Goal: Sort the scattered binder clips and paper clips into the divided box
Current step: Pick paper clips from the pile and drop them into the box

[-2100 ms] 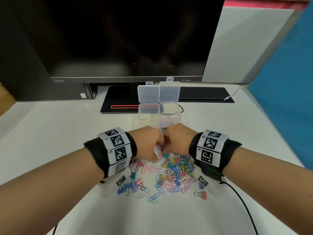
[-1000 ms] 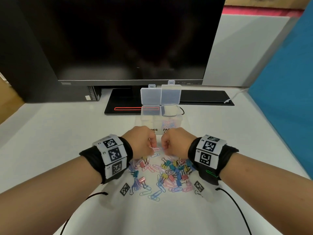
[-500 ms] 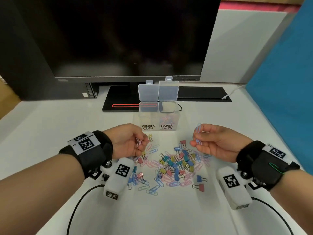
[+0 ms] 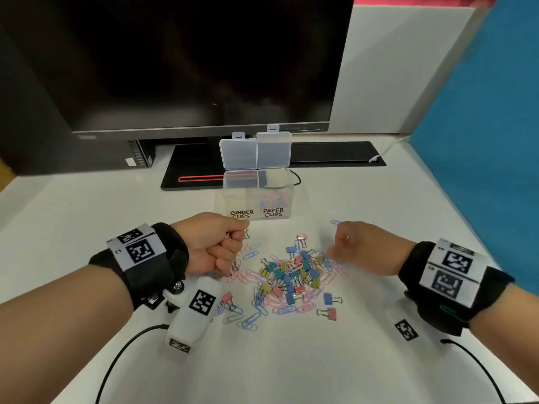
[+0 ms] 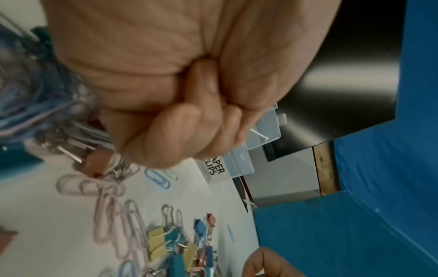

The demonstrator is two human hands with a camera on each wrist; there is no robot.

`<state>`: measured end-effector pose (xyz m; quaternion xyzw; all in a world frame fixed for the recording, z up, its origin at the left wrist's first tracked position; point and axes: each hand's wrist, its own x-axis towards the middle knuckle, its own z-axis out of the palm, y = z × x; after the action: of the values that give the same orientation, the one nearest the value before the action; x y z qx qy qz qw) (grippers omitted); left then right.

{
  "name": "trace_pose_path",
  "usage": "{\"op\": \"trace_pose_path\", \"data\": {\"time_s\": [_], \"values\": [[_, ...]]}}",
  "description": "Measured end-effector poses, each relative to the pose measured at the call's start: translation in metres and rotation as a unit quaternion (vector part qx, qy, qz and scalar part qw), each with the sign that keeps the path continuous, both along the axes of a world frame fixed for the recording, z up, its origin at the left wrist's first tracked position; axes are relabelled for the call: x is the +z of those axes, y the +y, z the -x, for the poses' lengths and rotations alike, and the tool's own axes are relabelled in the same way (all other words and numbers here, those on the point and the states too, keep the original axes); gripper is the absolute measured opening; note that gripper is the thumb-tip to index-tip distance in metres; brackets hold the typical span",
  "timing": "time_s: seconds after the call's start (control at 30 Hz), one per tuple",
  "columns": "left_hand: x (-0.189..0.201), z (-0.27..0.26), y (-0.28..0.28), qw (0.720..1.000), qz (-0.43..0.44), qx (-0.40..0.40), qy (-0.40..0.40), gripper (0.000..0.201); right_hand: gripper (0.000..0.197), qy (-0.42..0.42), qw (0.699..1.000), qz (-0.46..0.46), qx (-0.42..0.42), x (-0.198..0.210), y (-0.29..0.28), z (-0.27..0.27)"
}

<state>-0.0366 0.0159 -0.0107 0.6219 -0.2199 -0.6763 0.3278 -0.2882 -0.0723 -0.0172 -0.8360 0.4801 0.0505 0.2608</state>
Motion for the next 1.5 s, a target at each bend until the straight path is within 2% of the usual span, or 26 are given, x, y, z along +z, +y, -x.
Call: {"op": "trace_pose_path", "data": {"time_s": [0.03, 0.1, 0.2, 0.23, 0.27, 0.3, 0.33, 0.37, 0.43, 0.5, 0.6, 0.7, 0.83, 0.93, 0.97, 1.03, 1.1, 1.17, 1.23, 1.3, 1.4, 1.5], "values": [[0.0, 0.0, 0.001, 1.0, 0.01, -0.004, -0.007, 0.041, 0.025, 0.039, 0.998, 0.026, 0.033, 0.001, 0.003, -0.002], [-0.001, 0.001, 0.003, 0.999, 0.037, -0.016, -0.037, 0.029, 0.036, 0.084, 0.994, 0.004, 0.069, 0.002, 0.007, -0.006], [-0.002, 0.004, 0.004, 0.982, 0.082, -0.075, -0.155, 0.025, 0.045, 0.111, 0.989, -0.016, 0.091, 0.003, 0.01, -0.01], [0.001, 0.006, 0.006, 0.959, 0.102, -0.129, -0.233, 0.023, 0.043, 0.116, 0.988, -0.005, 0.099, 0.003, 0.01, -0.012], [0.003, 0.008, 0.007, 0.916, 0.122, -0.197, -0.329, 0.017, 0.041, 0.123, 0.986, 0.01, 0.11, 0.003, 0.01, -0.014], [0.005, 0.01, 0.009, 0.859, 0.14, -0.271, -0.411, 0.009, 0.039, 0.133, 0.984, 0.021, 0.12, 0.003, 0.011, -0.016], [0.007, 0.013, 0.011, 0.801, 0.148, -0.338, -0.472, 0.011, 0.038, 0.144, 0.981, 0.028, 0.128, 0.003, 0.013, -0.018], [0.006, 0.014, 0.013, 0.755, 0.142, -0.385, -0.511, 0.022, 0.038, 0.156, 0.978, 0.035, 0.134, 0.002, 0.015, -0.019], [0.003, 0.017, 0.015, 0.708, 0.139, -0.428, -0.544, 0.035, 0.038, 0.176, 0.973, 0.047, 0.143, 0.0, 0.018, -0.021], [0.0, 0.019, 0.013, 0.69, 0.158, -0.431, -0.56, 0.036, 0.037, 0.187, 0.969, 0.056, 0.151, -0.003, 0.02, -0.021], [-0.003, 0.023, 0.009, 0.68, 0.176, -0.431, -0.566, 0.029, 0.028, 0.193, 0.966, 0.067, 0.158, -0.005, 0.021, -0.02], [-0.003, 0.026, 0.005, 0.665, 0.169, -0.455, -0.568, 0.023, 0.023, 0.211, 0.96, 0.084, 0.166, -0.007, 0.022, -0.018], [-0.004, 0.026, 0.005, 0.634, 0.149, -0.491, -0.578, 0.019, 0.028, 0.229, 0.951, 0.116, 0.175, -0.013, 0.022, -0.016], [-0.006, 0.025, 0.009, 0.618, 0.152, -0.503, -0.585, 0.016, 0.022, 0.23, 0.954, 0.102, 0.164, -0.014, 0.024, -0.014], [-0.005, 0.024, 0.009, 0.622, 0.158, -0.498, -0.584, 0.017, 0.018, 0.218, 0.96, 0.084, 0.158, -0.013, 0.023, -0.013], [0.0, 0.02, 0.008, 0.652, 0.169, -0.474, -0.567, 0.017, 0.016, 0.174, 0.974, 0.035, 0.139, -0.006, 0.02, -0.009], [0.006, 0.012, 0.007, 0.704, 0.176, -0.431, -0.536, 0.016, 0.026, 0.127, 0.984, -0.005, 0.126, 0.004, 0.014, -0.006], [0.012, 0.005, 0.004, 0.769, 0.184, -0.375, -0.485, 0.017, 0.032, 0.099, 0.987, -0.039, 0.12, 0.014, 0.006, -0.003], [0.019, 0.001, 0.002, 0.825, 0.18, -0.329, -0.423, 0.016, 0.029, 0.072, 0.989, -0.096, 0.09, 0.023, -0.002, 0.0], [0.026, 0.0, -0.001, 0.867, 0.167, -0.291, -0.368, 0.016, 0.025, 0.02, 0.985, -0.162, 0.045, 0.035, -0.008, -0.001], [0.04, 0.004, -0.019, 0.92, 0.179, -0.207, -0.281, 0.017, 0.022, -0.076, 0.978, -0.195, -0.007, 0.051, -0.017, -0.016], [0.049, 0.01, -0.048, 0.951, 0.199, -0.095, -0.219, 0.019, 0.022, -0.132, 0.977, -0.158, -0.047, 0.062, -0.029, -0.044]]}}
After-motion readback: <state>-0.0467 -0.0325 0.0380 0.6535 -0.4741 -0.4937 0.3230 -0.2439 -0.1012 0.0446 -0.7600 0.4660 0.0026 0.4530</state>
